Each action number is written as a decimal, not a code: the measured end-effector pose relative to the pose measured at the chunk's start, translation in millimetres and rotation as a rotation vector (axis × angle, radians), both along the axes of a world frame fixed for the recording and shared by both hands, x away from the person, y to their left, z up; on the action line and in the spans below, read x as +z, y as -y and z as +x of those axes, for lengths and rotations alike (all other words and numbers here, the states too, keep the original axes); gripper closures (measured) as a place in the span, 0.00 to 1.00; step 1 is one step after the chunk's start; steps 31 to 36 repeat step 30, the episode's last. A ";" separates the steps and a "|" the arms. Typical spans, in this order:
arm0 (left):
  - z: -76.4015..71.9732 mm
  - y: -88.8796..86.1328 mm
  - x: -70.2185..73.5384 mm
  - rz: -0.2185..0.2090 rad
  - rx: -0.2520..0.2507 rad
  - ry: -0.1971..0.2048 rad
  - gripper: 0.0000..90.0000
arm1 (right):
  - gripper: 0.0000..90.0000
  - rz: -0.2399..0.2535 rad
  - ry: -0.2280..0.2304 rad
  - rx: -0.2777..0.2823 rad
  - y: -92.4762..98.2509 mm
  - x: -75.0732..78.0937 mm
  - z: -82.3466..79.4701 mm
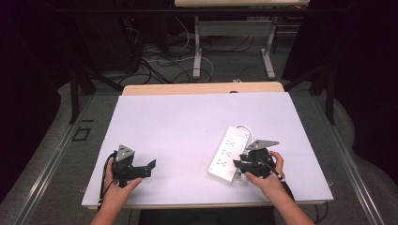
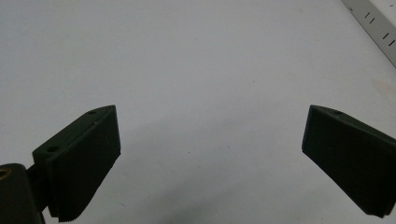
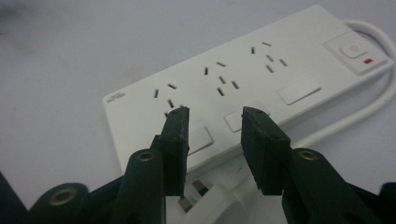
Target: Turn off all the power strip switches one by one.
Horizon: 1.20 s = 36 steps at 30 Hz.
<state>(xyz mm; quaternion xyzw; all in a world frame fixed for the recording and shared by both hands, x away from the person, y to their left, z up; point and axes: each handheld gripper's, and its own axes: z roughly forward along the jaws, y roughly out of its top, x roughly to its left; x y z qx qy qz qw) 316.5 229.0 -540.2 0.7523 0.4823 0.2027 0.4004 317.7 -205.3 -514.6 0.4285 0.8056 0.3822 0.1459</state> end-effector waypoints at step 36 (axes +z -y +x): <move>1.6 -2.8 0.1 -0.010 0.008 0.003 0.05 | 0.12 0.055 0.100 -0.308 86.9 -20.6 -0.1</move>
